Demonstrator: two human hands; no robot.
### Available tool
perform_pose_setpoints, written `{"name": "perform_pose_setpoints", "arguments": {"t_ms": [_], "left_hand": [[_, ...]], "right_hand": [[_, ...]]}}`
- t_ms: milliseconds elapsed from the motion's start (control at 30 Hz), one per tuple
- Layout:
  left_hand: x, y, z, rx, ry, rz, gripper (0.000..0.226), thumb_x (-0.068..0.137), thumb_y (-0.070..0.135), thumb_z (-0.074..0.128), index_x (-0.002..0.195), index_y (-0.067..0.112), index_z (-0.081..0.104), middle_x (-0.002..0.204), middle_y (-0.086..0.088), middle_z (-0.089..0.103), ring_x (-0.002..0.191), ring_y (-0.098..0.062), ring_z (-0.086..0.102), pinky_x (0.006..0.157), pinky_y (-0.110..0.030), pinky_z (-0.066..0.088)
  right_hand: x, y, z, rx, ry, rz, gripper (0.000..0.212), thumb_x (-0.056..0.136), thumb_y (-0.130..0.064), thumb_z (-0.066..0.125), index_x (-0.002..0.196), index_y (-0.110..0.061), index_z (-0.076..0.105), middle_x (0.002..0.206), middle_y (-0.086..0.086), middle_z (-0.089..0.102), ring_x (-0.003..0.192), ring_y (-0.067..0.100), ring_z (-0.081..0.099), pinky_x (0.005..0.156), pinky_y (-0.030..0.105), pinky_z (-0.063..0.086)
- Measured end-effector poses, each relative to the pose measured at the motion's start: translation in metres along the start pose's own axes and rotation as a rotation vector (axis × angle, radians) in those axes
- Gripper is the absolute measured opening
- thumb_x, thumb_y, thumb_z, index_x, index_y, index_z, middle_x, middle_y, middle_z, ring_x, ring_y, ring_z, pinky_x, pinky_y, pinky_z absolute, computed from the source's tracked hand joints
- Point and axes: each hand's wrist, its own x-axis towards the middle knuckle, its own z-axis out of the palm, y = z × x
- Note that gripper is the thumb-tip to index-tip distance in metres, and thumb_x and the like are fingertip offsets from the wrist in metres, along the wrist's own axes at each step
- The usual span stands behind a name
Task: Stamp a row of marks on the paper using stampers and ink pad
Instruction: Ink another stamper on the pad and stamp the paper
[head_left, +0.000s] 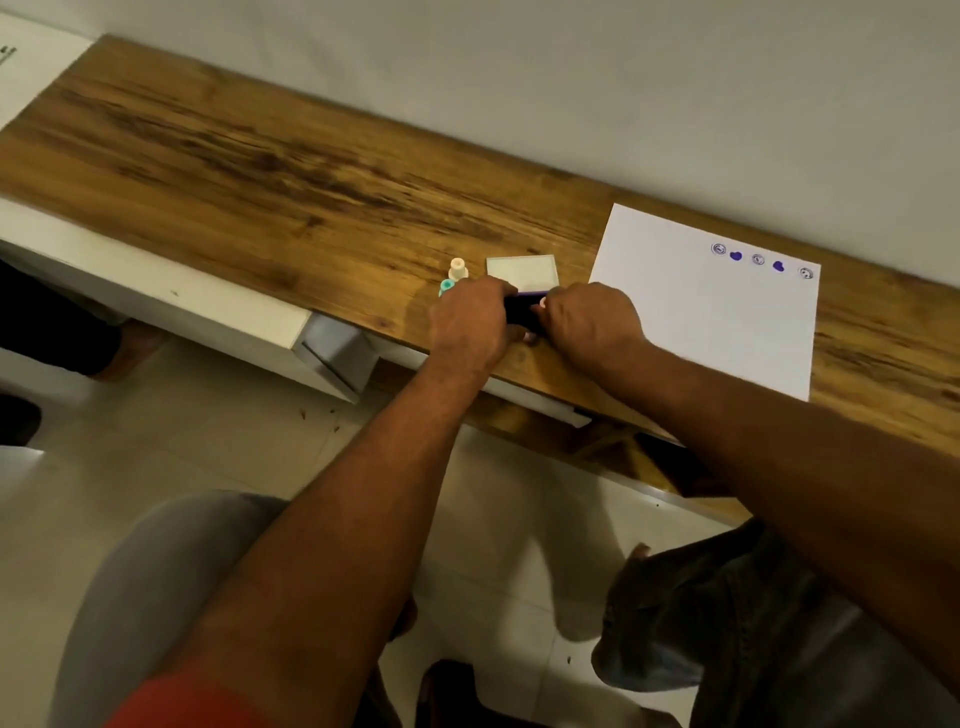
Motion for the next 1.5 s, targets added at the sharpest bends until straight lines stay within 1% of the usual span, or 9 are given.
{"name": "perform_pose_setpoints", "arguments": {"t_ms": [200, 433, 600, 733, 900, 1033, 1133, 1267, 1500], "left_hand": [[-0.001, 0.003, 0.0, -0.002, -0.003, -0.01, 0.06, 0.086, 0.047, 0.084, 0.141, 0.033, 0.065, 0.128, -0.002, 0.073, 0.118, -0.024, 0.067, 0.096, -0.042, 0.057], [0.005, 0.007, -0.003, 0.01, -0.042, -0.024, 0.068, 0.074, 0.054, 0.091, 0.134, 0.031, 0.068, 0.123, -0.002, 0.074, 0.115, -0.024, 0.068, 0.088, -0.037, 0.052], [0.013, 0.009, -0.006, 0.015, -0.049, -0.04, 0.071, 0.063, 0.056, 0.096, 0.126, 0.033, 0.071, 0.119, 0.0, 0.075, 0.111, -0.023, 0.069, 0.086, -0.035, 0.053], [0.018, 0.029, -0.003, -0.036, -0.004, 0.014, 0.082, 0.065, 0.057, 0.095, 0.137, 0.035, 0.064, 0.124, 0.002, 0.073, 0.115, -0.02, 0.067, 0.087, -0.035, 0.054], [0.029, 0.071, 0.007, -0.007, 0.081, 0.159, 0.07, 0.078, 0.071, 0.079, 0.137, 0.037, 0.064, 0.111, 0.007, 0.076, 0.11, -0.018, 0.068, 0.08, -0.033, 0.047], [0.051, 0.117, 0.028, 0.012, 0.03, 0.263, 0.075, 0.087, 0.076, 0.066, 0.147, 0.033, 0.056, 0.122, 0.004, 0.074, 0.122, -0.02, 0.064, 0.09, -0.036, 0.049], [0.063, 0.134, 0.048, 0.078, -0.002, 0.29, 0.086, 0.089, 0.081, 0.055, 0.159, 0.032, 0.041, 0.131, -0.001, 0.07, 0.122, -0.026, 0.065, 0.093, -0.041, 0.054], [0.073, 0.144, 0.07, 0.175, 0.019, 0.318, 0.096, 0.084, 0.092, 0.045, 0.163, 0.039, 0.03, 0.126, 0.002, 0.072, 0.111, -0.026, 0.068, 0.072, -0.036, 0.043], [0.084, 0.143, 0.087, 0.128, -0.065, 0.278, 0.109, 0.074, 0.096, 0.054, 0.164, 0.04, 0.03, 0.148, 0.0, 0.062, 0.128, -0.028, 0.062, 0.096, -0.04, 0.052]], "right_hand": [[-0.002, 0.002, -0.005, -0.058, -0.01, -0.034, 0.037, 0.104, -0.04, 0.057, 0.124, -0.01, 0.066, 0.111, 0.012, 0.072, 0.095, 0.029, 0.07, 0.074, 0.033, 0.048], [-0.002, 0.005, -0.005, -0.052, 0.021, -0.086, 0.036, 0.104, -0.041, 0.056, 0.122, -0.011, 0.067, 0.106, 0.01, 0.072, 0.089, 0.026, 0.069, 0.069, 0.031, 0.047], [-0.002, 0.029, -0.013, 0.337, 0.063, -0.082, 0.052, 0.107, -0.053, 0.041, 0.111, -0.011, 0.07, 0.097, 0.01, 0.072, 0.086, 0.025, 0.067, 0.074, 0.034, 0.051], [-0.006, 0.078, -0.015, 0.582, 0.271, 0.036, 0.058, 0.108, -0.055, 0.036, 0.092, -0.012, 0.071, 0.081, 0.006, 0.069, 0.074, 0.022, 0.061, 0.068, 0.03, 0.037], [-0.003, 0.133, -0.012, 0.558, 0.274, 0.137, 0.058, 0.107, -0.052, 0.042, 0.082, -0.008, 0.07, 0.076, 0.012, 0.067, 0.075, 0.03, 0.061, 0.066, 0.034, 0.037], [-0.001, 0.192, -0.004, 0.553, 0.283, 0.249, 0.053, 0.106, -0.049, 0.042, 0.094, -0.01, 0.076, 0.088, 0.019, 0.072, 0.088, 0.037, 0.065, 0.078, 0.042, 0.051], [0.008, 0.22, 0.005, 0.522, 0.279, 0.316, 0.052, 0.105, -0.049, 0.042, 0.1, -0.012, 0.078, 0.094, 0.022, 0.073, 0.093, 0.041, 0.065, 0.077, 0.041, 0.051], [0.025, 0.242, 0.017, 0.578, 0.284, 0.336, 0.051, 0.107, -0.048, 0.038, 0.1, -0.017, 0.079, 0.095, 0.015, 0.076, 0.097, 0.038, 0.066, 0.074, 0.031, 0.041], [0.044, 0.252, 0.025, 0.605, 0.24, 0.281, 0.049, 0.105, -0.048, 0.039, 0.098, -0.022, 0.079, 0.094, 0.008, 0.078, 0.096, 0.032, 0.067, 0.074, 0.028, 0.036]]}}
